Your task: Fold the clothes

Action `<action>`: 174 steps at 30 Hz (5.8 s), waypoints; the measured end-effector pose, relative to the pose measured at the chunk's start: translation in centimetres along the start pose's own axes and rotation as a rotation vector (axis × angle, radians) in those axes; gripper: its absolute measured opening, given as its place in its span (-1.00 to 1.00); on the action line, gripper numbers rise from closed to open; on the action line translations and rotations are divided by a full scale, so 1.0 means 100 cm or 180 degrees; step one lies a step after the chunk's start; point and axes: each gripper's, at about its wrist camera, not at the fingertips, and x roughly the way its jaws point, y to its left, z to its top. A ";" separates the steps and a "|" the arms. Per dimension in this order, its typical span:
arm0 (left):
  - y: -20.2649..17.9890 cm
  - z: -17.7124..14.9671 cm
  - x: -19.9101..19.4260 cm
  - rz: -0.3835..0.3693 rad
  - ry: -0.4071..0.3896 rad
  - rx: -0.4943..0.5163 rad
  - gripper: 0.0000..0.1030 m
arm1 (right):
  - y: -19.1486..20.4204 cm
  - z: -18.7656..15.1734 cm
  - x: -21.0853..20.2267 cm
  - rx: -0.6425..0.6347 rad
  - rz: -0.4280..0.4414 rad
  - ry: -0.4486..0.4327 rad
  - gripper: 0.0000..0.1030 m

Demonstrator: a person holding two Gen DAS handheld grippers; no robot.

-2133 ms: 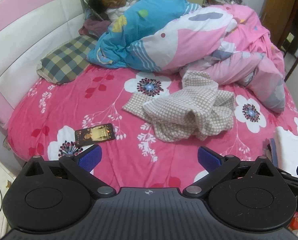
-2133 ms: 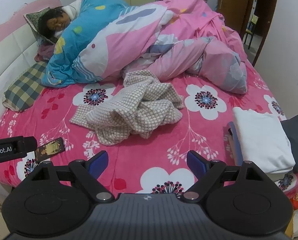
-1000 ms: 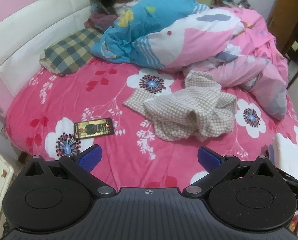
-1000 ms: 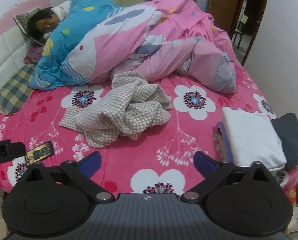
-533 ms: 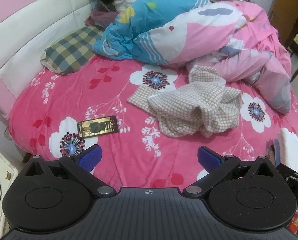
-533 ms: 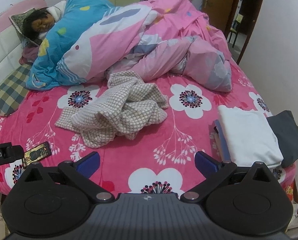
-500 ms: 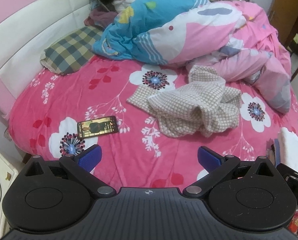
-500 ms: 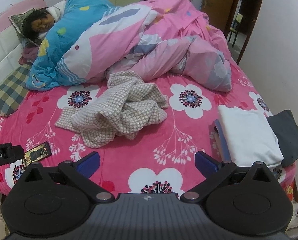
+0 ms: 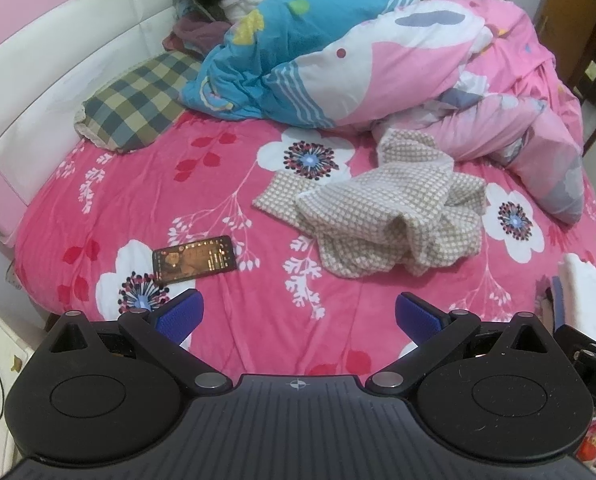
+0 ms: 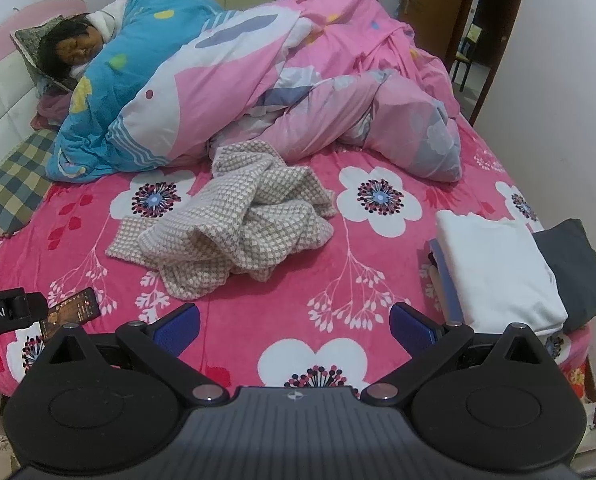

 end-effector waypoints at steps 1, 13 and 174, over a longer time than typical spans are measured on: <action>0.000 0.001 0.002 -0.0002 0.0008 0.0002 1.00 | 0.001 0.000 0.001 0.0000 -0.0005 0.0002 1.00; 0.001 0.018 0.020 -0.0037 0.0060 0.0047 1.00 | 0.011 0.014 0.015 0.0019 -0.0062 0.0032 1.00; -0.228 0.038 0.374 -0.1249 0.0776 0.1043 0.40 | -0.205 0.013 0.401 0.0422 0.1440 0.0322 0.07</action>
